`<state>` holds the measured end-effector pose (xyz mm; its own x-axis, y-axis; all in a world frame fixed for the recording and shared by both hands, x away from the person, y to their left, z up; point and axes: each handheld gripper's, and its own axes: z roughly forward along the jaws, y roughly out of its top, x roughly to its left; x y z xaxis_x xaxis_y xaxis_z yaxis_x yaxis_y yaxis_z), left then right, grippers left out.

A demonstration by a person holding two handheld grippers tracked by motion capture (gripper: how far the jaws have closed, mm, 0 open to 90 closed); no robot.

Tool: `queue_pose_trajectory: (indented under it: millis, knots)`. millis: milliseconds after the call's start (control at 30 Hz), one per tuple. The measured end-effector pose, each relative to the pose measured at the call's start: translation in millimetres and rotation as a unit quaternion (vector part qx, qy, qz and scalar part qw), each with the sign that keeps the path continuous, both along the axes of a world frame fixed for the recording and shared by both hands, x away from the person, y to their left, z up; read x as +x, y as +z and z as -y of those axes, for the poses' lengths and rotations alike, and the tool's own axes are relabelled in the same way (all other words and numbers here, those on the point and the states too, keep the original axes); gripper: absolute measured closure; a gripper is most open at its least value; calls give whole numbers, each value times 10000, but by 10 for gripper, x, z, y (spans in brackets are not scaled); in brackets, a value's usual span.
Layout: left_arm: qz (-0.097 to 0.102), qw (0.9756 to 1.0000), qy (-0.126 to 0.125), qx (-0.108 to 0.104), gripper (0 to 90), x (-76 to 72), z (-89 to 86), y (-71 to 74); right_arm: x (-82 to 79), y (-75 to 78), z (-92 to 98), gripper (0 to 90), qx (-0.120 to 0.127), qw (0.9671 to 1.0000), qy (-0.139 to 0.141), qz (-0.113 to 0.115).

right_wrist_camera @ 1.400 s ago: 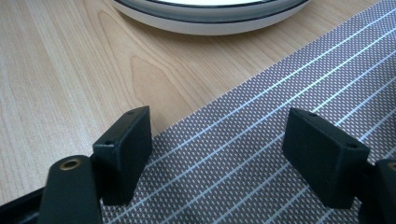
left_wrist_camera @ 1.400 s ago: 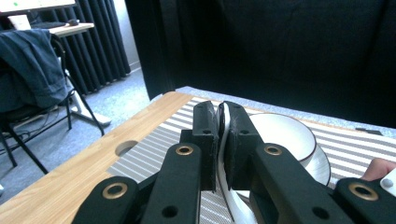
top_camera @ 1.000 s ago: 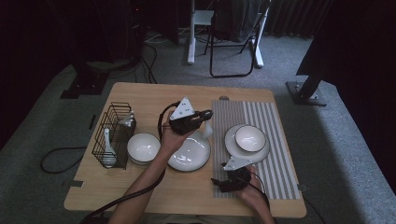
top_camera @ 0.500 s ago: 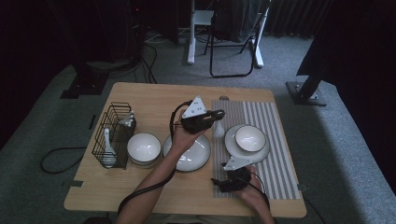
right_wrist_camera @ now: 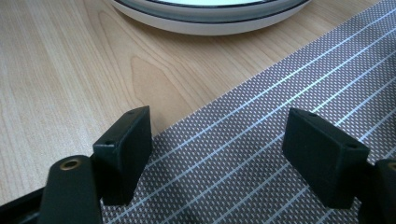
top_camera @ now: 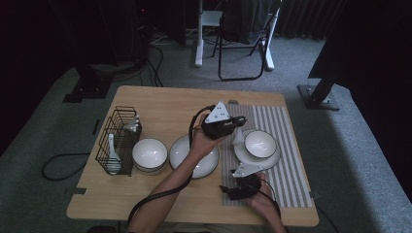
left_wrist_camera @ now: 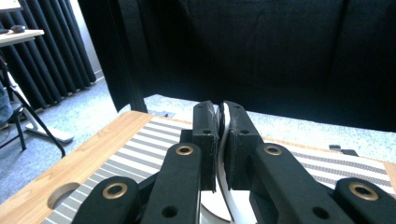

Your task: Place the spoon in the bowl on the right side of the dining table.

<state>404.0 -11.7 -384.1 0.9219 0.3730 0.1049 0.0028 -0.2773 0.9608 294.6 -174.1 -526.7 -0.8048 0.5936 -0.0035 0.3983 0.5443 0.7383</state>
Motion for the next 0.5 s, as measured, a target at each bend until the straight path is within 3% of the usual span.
queue_pose_trajectory:
  millis: [500]
  knots:
    - [-10,10000,-84,8,851,35,263,-47,0,0,1,239,0,10000,0,0]
